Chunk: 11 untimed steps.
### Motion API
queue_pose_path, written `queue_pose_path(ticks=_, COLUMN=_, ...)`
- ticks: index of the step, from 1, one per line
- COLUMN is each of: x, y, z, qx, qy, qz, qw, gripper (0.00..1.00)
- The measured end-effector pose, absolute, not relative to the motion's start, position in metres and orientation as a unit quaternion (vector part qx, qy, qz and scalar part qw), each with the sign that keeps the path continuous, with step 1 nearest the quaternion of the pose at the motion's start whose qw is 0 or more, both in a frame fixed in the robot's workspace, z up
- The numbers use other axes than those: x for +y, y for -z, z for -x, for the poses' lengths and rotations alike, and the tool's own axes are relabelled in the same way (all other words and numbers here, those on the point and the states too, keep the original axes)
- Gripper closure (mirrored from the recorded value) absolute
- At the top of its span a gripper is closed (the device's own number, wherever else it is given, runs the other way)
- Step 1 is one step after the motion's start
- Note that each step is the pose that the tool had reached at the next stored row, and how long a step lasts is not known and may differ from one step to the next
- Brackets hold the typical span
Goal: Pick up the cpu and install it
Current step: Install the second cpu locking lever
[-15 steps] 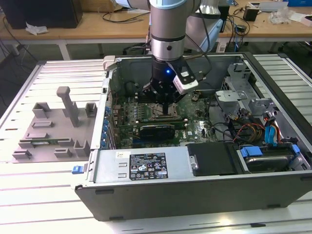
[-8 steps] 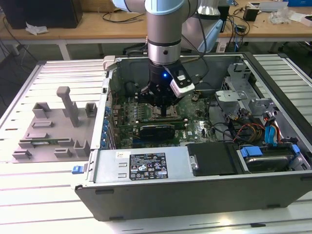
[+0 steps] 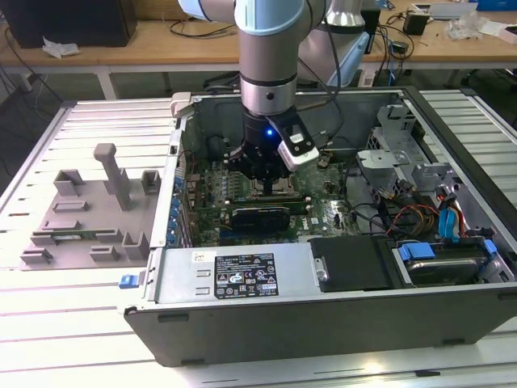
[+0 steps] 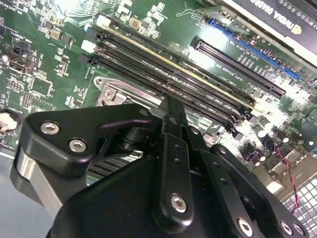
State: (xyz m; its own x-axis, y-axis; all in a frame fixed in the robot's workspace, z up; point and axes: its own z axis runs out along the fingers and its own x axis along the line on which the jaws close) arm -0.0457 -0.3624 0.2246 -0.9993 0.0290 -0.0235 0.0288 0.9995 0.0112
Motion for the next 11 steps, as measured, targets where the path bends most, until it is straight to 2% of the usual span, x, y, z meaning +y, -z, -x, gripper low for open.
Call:
queue_pose_path(ticks=5, x=-0.3682, y=-0.2224, z=0.0493, qx=0.999, qy=-0.030, qz=-0.015, qw=0.013, gripper=0.89)
queue_pose_path(ticks=11, x=-0.3691, y=-0.2171, z=0.0522, qx=0.999, qy=-0.034, qz=-0.015, qw=0.013, gripper=0.89)
